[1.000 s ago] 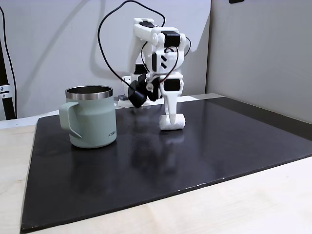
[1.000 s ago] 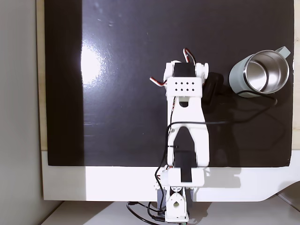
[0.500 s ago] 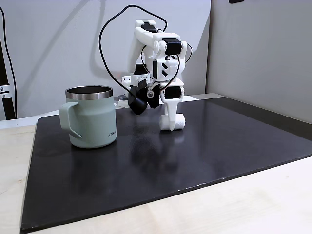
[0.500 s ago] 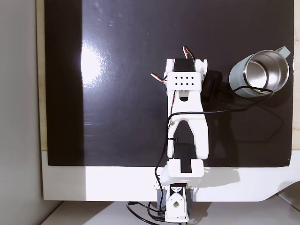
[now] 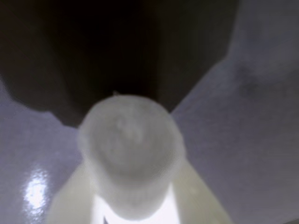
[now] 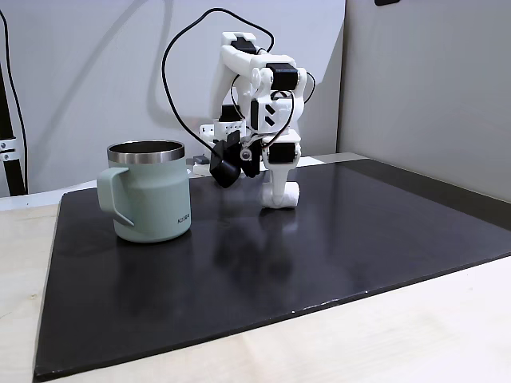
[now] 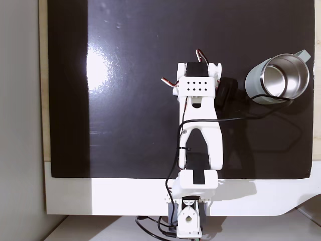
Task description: Grasp a gauze and put it in the cup.
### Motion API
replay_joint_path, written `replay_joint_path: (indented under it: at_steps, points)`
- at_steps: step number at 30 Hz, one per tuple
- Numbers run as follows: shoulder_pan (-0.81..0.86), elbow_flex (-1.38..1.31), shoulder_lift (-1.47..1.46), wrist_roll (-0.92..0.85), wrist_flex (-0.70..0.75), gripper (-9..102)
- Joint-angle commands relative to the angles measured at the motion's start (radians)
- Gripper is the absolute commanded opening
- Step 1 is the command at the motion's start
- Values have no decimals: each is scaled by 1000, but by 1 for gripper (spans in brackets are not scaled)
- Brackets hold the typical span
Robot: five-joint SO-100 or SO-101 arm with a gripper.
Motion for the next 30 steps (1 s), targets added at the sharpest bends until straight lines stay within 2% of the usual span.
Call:
replay_joint_path:
  at_steps: [1, 16, 24, 30]
  points:
    - [5, -58, 112, 11, 40, 0]
    - [23, -354, 387, 23, 403, 1]
    - [100, -365, 534, -5, 411, 0]
    - [250, -374, 591, -8, 411, 0]
